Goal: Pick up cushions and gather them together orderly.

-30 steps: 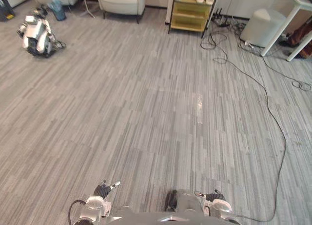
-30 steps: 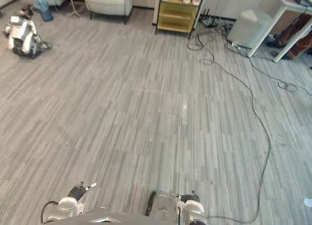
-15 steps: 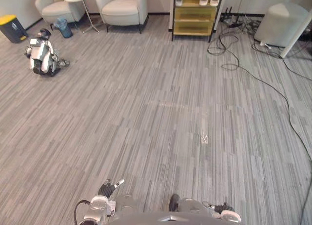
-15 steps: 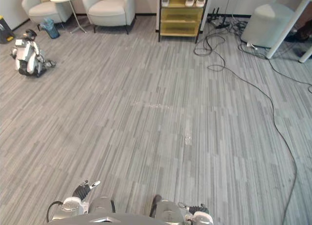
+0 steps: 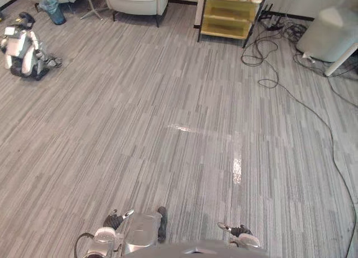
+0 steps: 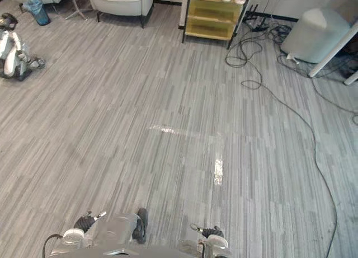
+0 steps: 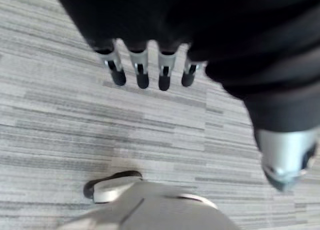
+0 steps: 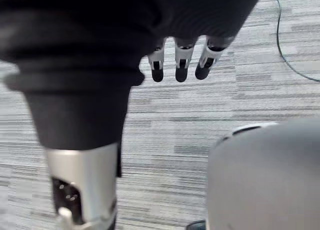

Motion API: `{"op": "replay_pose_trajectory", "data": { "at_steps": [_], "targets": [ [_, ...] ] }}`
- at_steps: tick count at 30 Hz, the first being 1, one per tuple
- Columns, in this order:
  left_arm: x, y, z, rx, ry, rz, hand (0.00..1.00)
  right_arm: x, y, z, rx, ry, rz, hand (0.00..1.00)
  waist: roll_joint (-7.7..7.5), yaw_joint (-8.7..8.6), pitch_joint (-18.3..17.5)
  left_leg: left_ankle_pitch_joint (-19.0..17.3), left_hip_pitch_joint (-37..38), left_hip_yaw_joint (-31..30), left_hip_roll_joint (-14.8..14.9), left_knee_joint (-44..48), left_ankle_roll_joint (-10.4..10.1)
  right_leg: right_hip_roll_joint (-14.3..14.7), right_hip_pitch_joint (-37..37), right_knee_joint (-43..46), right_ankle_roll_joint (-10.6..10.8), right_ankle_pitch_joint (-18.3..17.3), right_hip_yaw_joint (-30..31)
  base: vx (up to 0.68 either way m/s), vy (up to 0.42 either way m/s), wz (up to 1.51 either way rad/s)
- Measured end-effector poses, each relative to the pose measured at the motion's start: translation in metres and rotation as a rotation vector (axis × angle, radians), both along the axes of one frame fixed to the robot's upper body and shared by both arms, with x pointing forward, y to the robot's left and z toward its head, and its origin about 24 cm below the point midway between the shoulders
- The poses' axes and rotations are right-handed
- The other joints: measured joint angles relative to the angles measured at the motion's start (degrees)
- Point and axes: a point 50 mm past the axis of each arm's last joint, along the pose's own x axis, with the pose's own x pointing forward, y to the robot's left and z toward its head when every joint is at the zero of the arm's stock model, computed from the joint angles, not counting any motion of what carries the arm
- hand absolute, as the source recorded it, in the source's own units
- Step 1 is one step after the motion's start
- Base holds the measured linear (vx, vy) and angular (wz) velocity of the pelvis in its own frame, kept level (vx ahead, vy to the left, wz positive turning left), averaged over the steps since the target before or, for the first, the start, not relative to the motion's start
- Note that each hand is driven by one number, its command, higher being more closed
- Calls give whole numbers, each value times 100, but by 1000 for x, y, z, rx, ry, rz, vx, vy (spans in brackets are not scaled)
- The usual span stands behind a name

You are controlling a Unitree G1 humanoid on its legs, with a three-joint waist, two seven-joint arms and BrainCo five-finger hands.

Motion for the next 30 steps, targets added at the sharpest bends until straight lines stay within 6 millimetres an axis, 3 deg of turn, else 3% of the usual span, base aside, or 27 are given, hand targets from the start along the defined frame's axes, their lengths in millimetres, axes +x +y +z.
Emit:
{"op": "replay_pose_trajectory", "data": {
  "at_steps": [1, 3, 4, 7, 10, 12, 14, 15, 16, 17, 19, 20, 21, 22, 23, 26, 29, 30],
  "targets": [
    [-1, 1, 0, 6, 8, -15, 0, 3, 0, 1, -4, -15, 2, 0, -7, -79, -5, -49, 430, -30, -119, -178, 28, -231, -294, 978, -55, 51, -222, 490, 154, 18],
    [-1, 0, 0, 7, 9, -28, 0, 4, -1, 2, -4, -20, 0, 0, -7, -104, -22, -47, 742, -73, -169, -378, 28, -356, -429, 1224, -147, -28, -473, 363, 88, 16],
    [0, -2, 0, 4, 8, -35, 0, 4, -2, 2, -6, -24, -4, 0, 83, -111, -11, -40, 1102, -156, -160, -615, 17, -379, -480, 1136, -183, -182, -809, 385, 45, 19],
    [1, -4, 0, -1, 0, -33, 0, 5, -3, 3, -4, -33, -28, 0, 95, -157, -60, -84, 1504, -314, -113, -893, -83, -336, -760, 250, -306, -420, -1291, 345, 8, 22],
    [0, -6, -1, -11, 1, -21, 0, 15, -3, 6, -2, -59, -18, 0, 177, -222, -17, -234, 1795, -345, 129, -1053, -340, 85, -1153, -1419, -482, -246, -1298, 380, -74, 5],
    [-7, -6, -2, -11, 17, -14, 0, 20, -1, 7, 12, -73, -7, 0, 203, -233, 16, -397, 2077, -393, 367, -1197, -618, 514, -1337, -3237, -513, 819, -1091, 448, -167, 5],
    [-9, -3, -2, -6, 20, 1, 0, 18, -1, 6, 13, -67, -8, 0, 104, -248, 31, -518, 2278, -496, 331, -1239, -816, 514, -1309, -3843, -509, 1444, -929, 392, -225, 22],
    [-11, 0, -3, -4, 23, 26, 0, 16, -2, 5, 13, -60, -10, 0, 25, -265, 24, -610, 2426, -559, 291, -1283, -939, 468, -1305, -3856, -760, 1946, -809, 436, -284, 25],
    [-12, -2, -4, -11, 28, 33, 0, 18, -5, 7, 4, -69, -8, 0, 67, -279, 18, -666, 2532, -635, 368, -1275, -997, 495, -1355, -3572, -886, 2085, -768, 396, -280, 13],
    [-13, -12, -6, -36, 34, 33, 0, 21, -15, 10, -25, -75, 4, 0, 306, -300, -54, -667, 2484, -669, 585, -1189, -1038, 623, -1521, -3131, -915, 1694, -856, 499, -339, 6],
    [-13, -19, -7, -53, 40, 34, 0, 19, -24, 12, -45, -67, 0, 0, 543, -323, -67, -672, 2334, -798, 879, -660, -1042, 815, -1574, -2654, -1030, 1148, -1005, 401, -264, 4],
    [-14, -19, -8, -57, 44, 33, 0, 16, -26, 11, -48, -60, -1, 0, 578, -338, -90, -665, 2249, -827, 944, -406, -1048, 879, -1528, -2626, -1062, 1037, -1050, 435, -292, 3],
    [-13, -21, -8, -62, 43, 30, 0, 12, -27, 10, -50, -46, -4, 0, 622, -355, -102, -571, 1955, -877, 1107, 423, -1100, 1078, -1330, -2690, -1068, 840, -1077, 488, -322, -2],
    [-12, -19, -7, -61, 37, 26, 0, 5, -28, 8, -51, -19, 3, 0, 677, -357, -71, -85, 1455, -965, 1272, 1747, -1060, 1262, -977, -2906, -1131, 719, -1138, 479, -300, 0],
    [-11, -19, -7, -62, 35, 22, 0, 1, -28, 7, -53, -8, 14, 0, 684, -354, -44, 124, 1198, -960, 1373, 2364, -1028, 1335, -793, -3045, -1175, 685, -1146, 306, -159, 1],
    [-12, -18, -6, -66, 32, 17, 0, -17, -30, 2, -50, 47, 13, 0, 688, -254, 13, -124, 214, -401, 1759, 4242, -810, 1616, 82, -3600, -1326, 595, -995, 354, -124, -17],
    [-12, -20, -6, -71, 21, 19, 0, -22, -31, 1, -49, 70, 6, 0, 666, -172, 50, -442, -382, -141, 1636, 3800, -824, 1621, 650, -4076, -1195, 651, -708, 379, -60, -51],
    [-13, -20, -5, -71, 19, 20, 0, -22, -32, 1, -48, 70, -2, 0, 669, -131, 51, -586, -513, -163, 1496, 3089, -876, 1595, 834, -4239, -1150, 692, -550, 310, 61, -66]
  ]
}}
